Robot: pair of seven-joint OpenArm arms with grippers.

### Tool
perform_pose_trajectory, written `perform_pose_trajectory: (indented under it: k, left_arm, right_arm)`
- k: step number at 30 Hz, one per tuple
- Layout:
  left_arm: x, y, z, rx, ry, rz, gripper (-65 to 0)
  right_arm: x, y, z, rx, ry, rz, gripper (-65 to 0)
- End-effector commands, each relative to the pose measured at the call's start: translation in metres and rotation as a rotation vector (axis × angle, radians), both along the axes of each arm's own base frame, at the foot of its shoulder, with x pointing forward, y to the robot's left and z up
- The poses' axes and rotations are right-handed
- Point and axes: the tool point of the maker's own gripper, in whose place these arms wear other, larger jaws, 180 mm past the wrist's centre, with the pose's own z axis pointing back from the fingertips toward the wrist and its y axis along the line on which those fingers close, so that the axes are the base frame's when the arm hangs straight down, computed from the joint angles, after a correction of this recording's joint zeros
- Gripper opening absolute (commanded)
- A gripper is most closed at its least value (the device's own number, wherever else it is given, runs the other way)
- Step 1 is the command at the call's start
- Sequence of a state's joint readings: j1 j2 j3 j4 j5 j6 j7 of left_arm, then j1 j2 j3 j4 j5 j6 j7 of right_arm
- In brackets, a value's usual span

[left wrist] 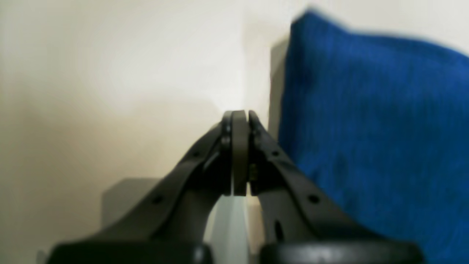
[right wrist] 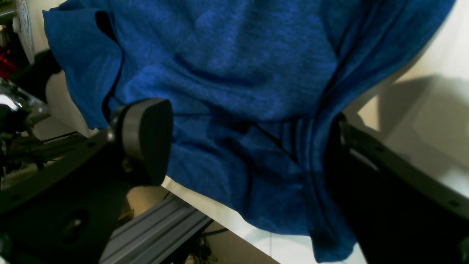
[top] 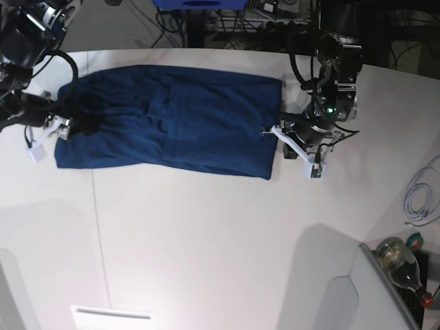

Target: Layout the t-shirt on the table in an organized manner, then fold the t-shirt properly

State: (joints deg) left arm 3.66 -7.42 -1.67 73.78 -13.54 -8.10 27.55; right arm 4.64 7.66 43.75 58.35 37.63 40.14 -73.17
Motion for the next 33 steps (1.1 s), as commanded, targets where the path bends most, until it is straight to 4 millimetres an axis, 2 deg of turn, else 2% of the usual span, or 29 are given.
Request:
perform_pose_trajectory:
  k: [1, 8, 11, 14, 21, 23, 29, 30, 33]
  left_arm:
    - [0.012, -0.001, 0.009, -0.007, -0.041, 0.003, -65.0]
    - [0.017, -0.032, 0.004, -0.018, -0.029, -0.079, -65.0]
    - [0.017, -0.040, 0.005, -0.032, -0.032, -0.083, -65.0]
    - [0.018, -0.040, 0.005, -0.037, -0.033, -0.077, -65.0]
    - [0.022, -0.044, 0.010, -0.045, -0.078, -0.081, -65.0]
    - [0.019, -0.044, 0.007, -0.046, -0.071, -0.080, -65.0]
    - [0.004, -0.047, 0.000, -0.054, -0.047, -0.082, -65.0]
    - [0.004, -0.047, 0.000, -0.055, -0.046, -0.082, -65.0]
    - [-0.004, -0.048, -0.005, -0.060, -0.033, -0.080, -65.0]
  right_arm:
    - [-0.032, -0.003, -0.013, -0.043, 0.128, 0.076, -12.9]
    - [-0.036, 0.006, -0.015, -0.050, 0.151, 0.149, -13.1]
    - [-0.034, 0.010, -0.015, -0.050, 0.144, 0.159, -17.9]
    - [-0.031, 0.012, -0.015, -0.049, 0.133, 0.155, -22.7]
    - [-0.030, 0.011, -0.015, -0.050, 0.133, 0.155, -24.3]
    - [-0.030, 0.012, -0.015, -0.048, 0.133, 0.155, -29.7]
    - [-0.016, 0.013, -0.009, -0.045, 0.103, 0.153, -61.2]
    - [-0.011, 0.014, -0.007, -0.045, 0.095, 0.155, -64.5]
    - [-0.005, 0.014, -0.004, -0.045, 0.084, 0.158, -64.2]
